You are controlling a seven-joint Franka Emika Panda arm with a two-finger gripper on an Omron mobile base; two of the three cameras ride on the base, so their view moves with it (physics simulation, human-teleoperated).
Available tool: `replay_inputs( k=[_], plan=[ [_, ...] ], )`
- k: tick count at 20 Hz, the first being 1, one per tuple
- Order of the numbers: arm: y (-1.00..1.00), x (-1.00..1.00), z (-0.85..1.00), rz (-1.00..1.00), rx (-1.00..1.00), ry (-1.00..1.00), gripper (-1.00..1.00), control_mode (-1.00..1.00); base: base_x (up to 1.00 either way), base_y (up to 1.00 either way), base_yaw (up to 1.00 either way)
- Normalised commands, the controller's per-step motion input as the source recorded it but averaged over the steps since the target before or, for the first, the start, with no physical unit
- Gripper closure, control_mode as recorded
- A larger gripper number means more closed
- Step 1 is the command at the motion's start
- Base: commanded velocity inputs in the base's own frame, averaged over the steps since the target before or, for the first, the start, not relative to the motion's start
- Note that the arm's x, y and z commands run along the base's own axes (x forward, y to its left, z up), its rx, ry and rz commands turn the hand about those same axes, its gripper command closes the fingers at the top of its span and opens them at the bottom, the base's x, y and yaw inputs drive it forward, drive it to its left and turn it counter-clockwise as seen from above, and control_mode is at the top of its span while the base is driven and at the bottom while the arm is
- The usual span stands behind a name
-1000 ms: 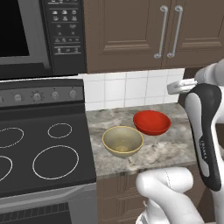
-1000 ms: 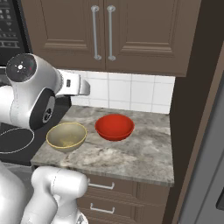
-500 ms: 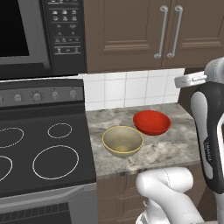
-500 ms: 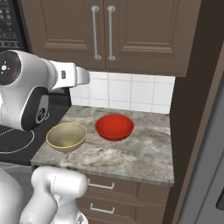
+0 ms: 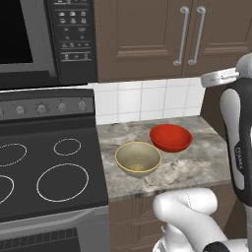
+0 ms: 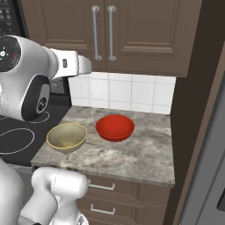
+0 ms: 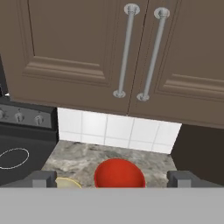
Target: Open the cabinet. Pick the bowls from the counter and place them in the cabinet. Then close the cabinet.
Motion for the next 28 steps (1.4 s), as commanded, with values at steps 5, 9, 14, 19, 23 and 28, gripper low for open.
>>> replay_inputs(
  k=[5,9,14,19,23,28],
  plan=[
    [-0.21,0.00,0.21,-0.01,0.00,0.00,-1.00,-1.00,0.00,0.00,0.00],
    [-0.29,0.09,0.04,0.00,0.00,0.00,-1.00,-1.00,0.00,0.00,0.00],
    [-0.09,0.24,0.00,0.00,0.00,0.00,-1.00,-1.00,0.00,0.00,0.00],
    [-0.02,0.31,0.00,0.00,0.00,0.00,-1.00,-1.00,0.00,0.00,0.00],
    [-0.11,0.30,0.00,0.00,0.01,0.00,-1.00,-1.00,0.00,0.00,0.00],
    [-0.02,0.42,0.00,0.00,0.00,0.00,-1.00,-1.00,0.00,0.00,0.00]
  ],
)
